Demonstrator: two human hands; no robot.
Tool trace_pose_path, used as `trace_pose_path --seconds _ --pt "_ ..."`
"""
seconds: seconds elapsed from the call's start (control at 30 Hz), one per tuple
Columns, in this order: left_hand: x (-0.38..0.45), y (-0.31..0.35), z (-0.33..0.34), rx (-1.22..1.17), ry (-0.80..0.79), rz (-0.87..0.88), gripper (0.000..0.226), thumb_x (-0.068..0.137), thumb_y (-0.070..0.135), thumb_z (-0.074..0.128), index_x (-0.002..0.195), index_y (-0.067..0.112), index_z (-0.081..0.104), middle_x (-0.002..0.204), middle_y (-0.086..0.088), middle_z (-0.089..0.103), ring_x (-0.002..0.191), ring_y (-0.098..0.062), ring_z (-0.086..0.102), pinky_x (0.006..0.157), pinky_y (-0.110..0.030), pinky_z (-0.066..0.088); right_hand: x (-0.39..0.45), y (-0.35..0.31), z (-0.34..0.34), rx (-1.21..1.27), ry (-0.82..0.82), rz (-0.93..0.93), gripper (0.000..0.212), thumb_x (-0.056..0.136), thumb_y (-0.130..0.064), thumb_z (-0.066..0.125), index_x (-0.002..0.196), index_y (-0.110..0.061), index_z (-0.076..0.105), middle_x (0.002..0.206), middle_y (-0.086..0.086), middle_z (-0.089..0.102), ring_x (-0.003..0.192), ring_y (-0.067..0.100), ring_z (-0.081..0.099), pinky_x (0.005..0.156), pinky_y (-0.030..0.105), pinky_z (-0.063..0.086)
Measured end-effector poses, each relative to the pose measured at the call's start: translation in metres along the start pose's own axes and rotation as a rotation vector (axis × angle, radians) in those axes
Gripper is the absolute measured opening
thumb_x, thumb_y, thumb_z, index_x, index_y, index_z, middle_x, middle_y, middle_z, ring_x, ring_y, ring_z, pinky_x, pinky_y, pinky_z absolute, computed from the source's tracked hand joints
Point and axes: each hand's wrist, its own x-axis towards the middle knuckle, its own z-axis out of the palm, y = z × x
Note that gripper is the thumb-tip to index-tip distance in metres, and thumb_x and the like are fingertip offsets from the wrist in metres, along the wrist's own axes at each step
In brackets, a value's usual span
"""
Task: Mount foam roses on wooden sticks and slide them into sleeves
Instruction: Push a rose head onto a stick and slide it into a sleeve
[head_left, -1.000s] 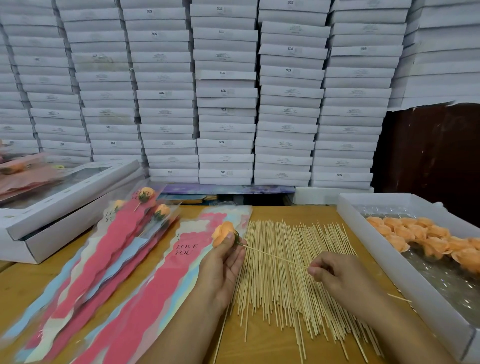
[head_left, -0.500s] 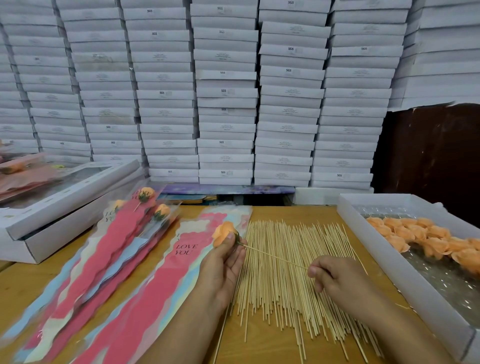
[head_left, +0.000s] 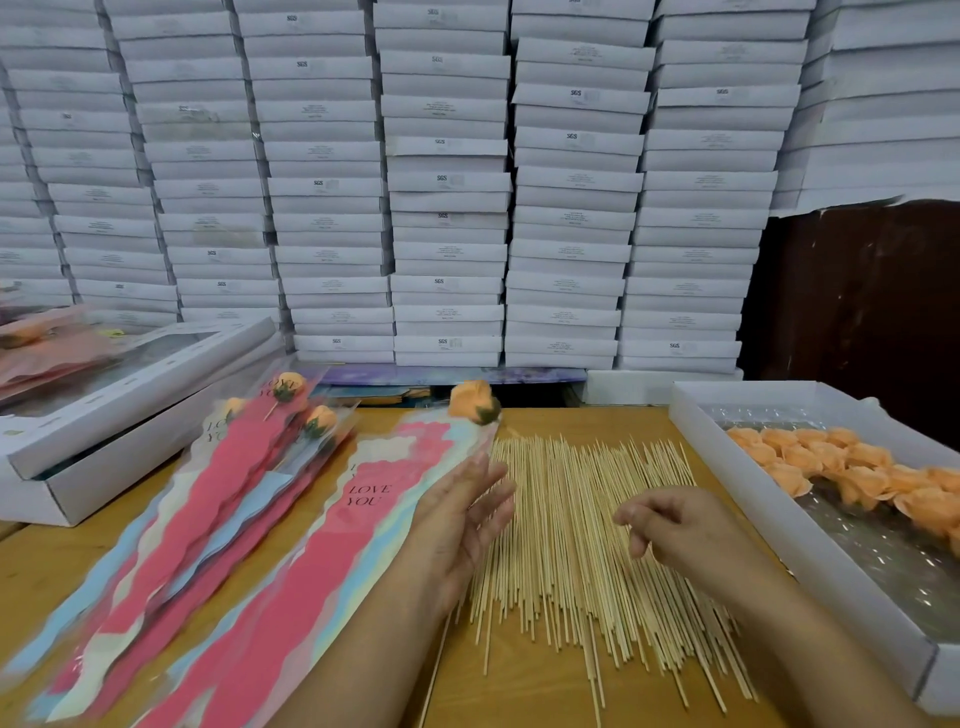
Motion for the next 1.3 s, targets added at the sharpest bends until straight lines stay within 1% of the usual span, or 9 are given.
trace_pose_path --seconds 0.23,0.37,0.5,0.6,0.8,0.93,1.03,1.17,1.3 --pt "-0.002 0.002 0.016 0.781 0.086 0.246 0.022 0.096 0.009 0.062 0.117 0.016 0.067 0.097 -0.005 0.074 0.068 -0.008 0.069 0.064 -0.022 0.057 0.008 0.003 -0.014 0.661 -0.029 0.19 0.026 0.088 0.0 0.058 0.112 0.003 0.065 0.077 0.01 0.069 0.051 0.009 0.055 0.038 0.017 0.041" --pt "-0.004 0.021 0.027 0.611 0.058 0.11 0.02 0.096 0.006 0.063 0.111 0.017 0.067 0.1 -0.006 0.076 0.069 -0.011 0.072 0.067 -0.026 0.06 0.008 0.005 -0.014 0.781 -0.096 0.231 0.04 0.077 -0.008 0.065 0.116 0.0 0.062 0.097 0.018 0.075 0.067 0.018 0.071 0.052 0.022 0.056" --pt "0.002 0.051 0.023 0.284 0.072 -0.078 0.02 0.096 0.0 0.057 0.113 0.008 0.063 0.091 -0.009 0.078 0.064 -0.014 0.073 0.055 -0.022 0.059 0.005 0.005 -0.011 0.8 -0.142 0.256 0.042 0.076 -0.008 0.066 0.117 -0.001 0.059 0.107 0.021 0.073 0.075 0.023 0.074 0.058 0.027 0.06" --pt "0.007 0.073 0.009 0.283 0.157 -0.086 0.015 0.096 -0.001 0.056 0.106 0.006 0.064 0.088 -0.011 0.075 0.058 -0.013 0.066 0.047 -0.02 0.055 0.004 0.004 -0.009 0.802 -0.156 0.273 0.042 0.077 -0.008 0.068 0.117 -0.001 0.059 0.106 0.021 0.073 0.077 0.025 0.074 0.059 0.029 0.061" --pt "0.019 0.101 -0.061 1.124 0.338 0.056 0.005 0.092 -0.001 0.064 0.087 0.001 0.065 0.076 -0.017 0.06 0.057 -0.02 0.048 0.053 -0.027 0.042 0.002 0.003 -0.006 0.783 -0.19 0.299 0.039 0.079 -0.011 0.068 0.117 -0.006 0.06 0.099 0.019 0.073 0.076 0.028 0.073 0.056 0.032 0.061" --pt "0.023 0.104 -0.102 1.702 0.398 -0.058 0.038 0.088 0.039 0.074 0.087 0.003 0.066 0.076 -0.007 0.062 0.065 -0.018 0.053 0.058 -0.029 0.04 0.001 0.002 -0.005 0.765 -0.198 0.285 0.039 0.079 -0.011 0.069 0.117 -0.005 0.06 0.097 0.018 0.073 0.075 0.027 0.072 0.059 0.034 0.061" --pt "0.031 0.1 -0.121 1.833 0.423 -0.131 0.053 0.078 0.057 0.078 0.09 0.01 0.057 0.091 -0.006 0.064 0.081 -0.02 0.057 0.07 -0.033 0.046 0.002 0.002 -0.005 0.768 -0.194 0.276 0.036 0.079 -0.009 0.069 0.114 -0.005 0.061 0.097 0.018 0.073 0.075 0.028 0.072 0.06 0.036 0.062" --pt "0.038 0.098 -0.13 1.883 0.477 -0.129 0.058 0.071 0.059 0.083 0.075 0.014 0.047 0.072 0.0 0.051 0.07 -0.017 0.05 0.058 -0.029 0.037 0.002 0.003 -0.006 0.768 -0.185 0.271 0.035 0.079 -0.009 0.07 0.113 -0.006 0.063 0.096 0.018 0.073 0.074 0.027 0.072 0.058 0.035 0.061" --pt "0.04 0.102 -0.132 1.889 0.491 -0.181 0.055 0.071 0.059 0.083 0.08 0.012 0.055 0.076 0.0 0.059 0.074 -0.017 0.056 0.057 -0.027 0.039 0.003 0.005 -0.005 0.76 -0.178 0.267 0.035 0.078 -0.009 0.07 0.112 -0.005 0.063 0.095 0.018 0.073 0.073 0.026 0.072 0.057 0.034 0.061"
